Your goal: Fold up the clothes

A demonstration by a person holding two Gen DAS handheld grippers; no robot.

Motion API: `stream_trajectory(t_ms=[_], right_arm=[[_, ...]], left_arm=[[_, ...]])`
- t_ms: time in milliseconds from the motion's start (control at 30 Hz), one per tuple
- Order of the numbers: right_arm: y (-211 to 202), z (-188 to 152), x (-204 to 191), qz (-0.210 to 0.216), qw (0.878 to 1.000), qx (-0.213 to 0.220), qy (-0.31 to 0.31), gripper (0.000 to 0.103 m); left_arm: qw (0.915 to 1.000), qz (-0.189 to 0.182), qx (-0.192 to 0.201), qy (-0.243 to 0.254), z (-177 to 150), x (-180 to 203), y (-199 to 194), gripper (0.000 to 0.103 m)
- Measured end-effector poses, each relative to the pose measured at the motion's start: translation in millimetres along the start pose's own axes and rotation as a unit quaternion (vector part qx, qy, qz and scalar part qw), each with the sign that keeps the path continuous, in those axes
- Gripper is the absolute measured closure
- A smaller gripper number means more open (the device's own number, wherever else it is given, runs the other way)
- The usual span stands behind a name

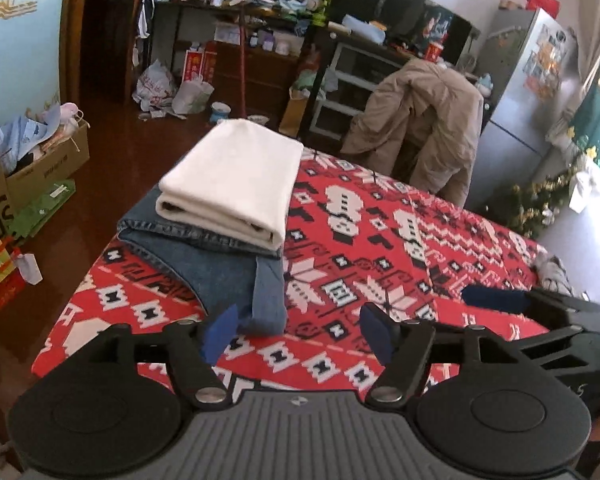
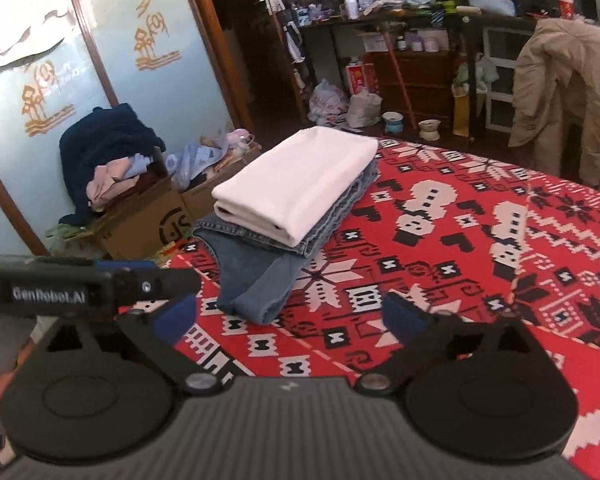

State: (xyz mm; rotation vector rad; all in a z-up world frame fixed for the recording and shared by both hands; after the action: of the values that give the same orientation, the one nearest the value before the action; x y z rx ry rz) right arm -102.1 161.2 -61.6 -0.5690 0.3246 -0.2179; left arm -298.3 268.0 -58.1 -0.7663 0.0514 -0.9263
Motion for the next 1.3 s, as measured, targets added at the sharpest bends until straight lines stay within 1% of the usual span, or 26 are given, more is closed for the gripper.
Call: stream_trajectory(t_ms=[100, 200, 333, 400, 433, 533, 633, 700, 800, 867, 1033, 1100, 1133, 1200, 1233, 1300], right_arm=[[-11.5, 1.6, -3.7, -0.014, 1.000, 0.000, -0.006, 0.001], [-22.9, 4.5, -7.1, -0.019, 1.000, -0.004, -0.013, 0.001], [-32.0, 13.4, -6.7, -0.042, 0.999, -0.006, -0.009, 0.001], [-35.3, 18.4, -4.1, -0.056, 0.998, -0.005, 0.007, 0.001], [-35.8, 21.4, -3.2, -0.070, 0.997, -0.008, 0.011, 0.001], [-34.1, 30.5, -1.8, -0.113, 0.993, -0.022, 0.015, 0.001], [-35.4, 35.1, 0.3, -0.113, 0.993, -0.025, 0.024, 0.001], [-36.4, 38.0, 2.0, -0.111, 0.993, -0.027, 0.032, 0.001], [-35.7, 42.4, 4.4, -0.116, 0.991, -0.038, 0.050, 0.001], [-32.4, 46.2, 3.6, -0.124, 0.990, -0.050, 0.049, 0.001], [-26.1, 54.6, -8.1, -0.141, 0.987, -0.071, -0.004, 0.001], [-24.8, 54.4, -15.5, -0.147, 0.986, -0.076, -0.030, 0.001], [-24.1, 53.8, -19.0, -0.150, 0.985, -0.077, -0.039, 0.001], [-21.7, 53.5, -22.5, -0.148, 0.985, -0.084, -0.037, 0.001], [-20.4, 53.5, -24.0, -0.146, 0.985, -0.088, -0.034, 0.001], [-17.9, 53.4, -27.1, -0.141, 0.985, -0.095, -0.029, 0.001]], left_arm=[[0.9999, 0.005, -0.007, -0.014, -0.8, 0.1, -4.4, 0.031], [0.9992, 0.034, -0.002, -0.020, 2.0, -1.3, -11.6, 0.028], [0.9981, 0.056, 0.009, -0.023, 6.4, -5.4, -22.3, 0.022], [0.9975, 0.066, 0.010, -0.023, 8.2, -7.0, -27.0, 0.018], [0.9971, 0.072, 0.008, -0.022, 9.3, -7.7, -28.9, 0.016], [0.9946, 0.104, 0.004, -0.005, 8.1, -4.2, -32.2, 0.016], [0.9937, 0.108, -0.001, 0.032, 10.2, 4.3, -33.8, 0.017], [0.9936, 0.103, -0.005, 0.046, 10.3, 6.8, -32.0, 0.016], [0.9939, 0.099, -0.028, 0.039, 12.8, 7.9, -26.2, 0.016], [0.9936, 0.107, -0.026, 0.025, 13.2, 6.4, -23.4, 0.016], [0.9926, 0.118, -0.020, -0.020, 15.6, -0.2, -25.0, 0.016], [0.9916, 0.120, -0.030, -0.036, 19.3, -2.9, -26.4, 0.016], [0.9914, 0.122, -0.031, -0.038, 21.0, -4.3, -27.8, 0.016], [0.9907, 0.127, -0.030, -0.037, 24.4, -6.2, -31.6, 0.015], [0.9903, 0.131, -0.027, -0.035, 26.1, -6.7, -34.2, 0.011], [0.9894, 0.140, -0.022, -0.032, 29.4, -7.8, -39.4, 0.010]])
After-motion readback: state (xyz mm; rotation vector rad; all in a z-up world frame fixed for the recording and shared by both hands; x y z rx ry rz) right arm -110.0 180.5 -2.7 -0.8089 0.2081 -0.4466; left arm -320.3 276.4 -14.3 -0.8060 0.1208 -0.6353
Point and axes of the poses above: each gripper's, at about its wrist camera, not at the fingertips, and y roughly the way its jaws point, x to its right, z to its top, the point moved 2 cm from there along y, roughly the way its jaws point, and after that the axes turned 4 degrees about x, right-handed, at the moved point
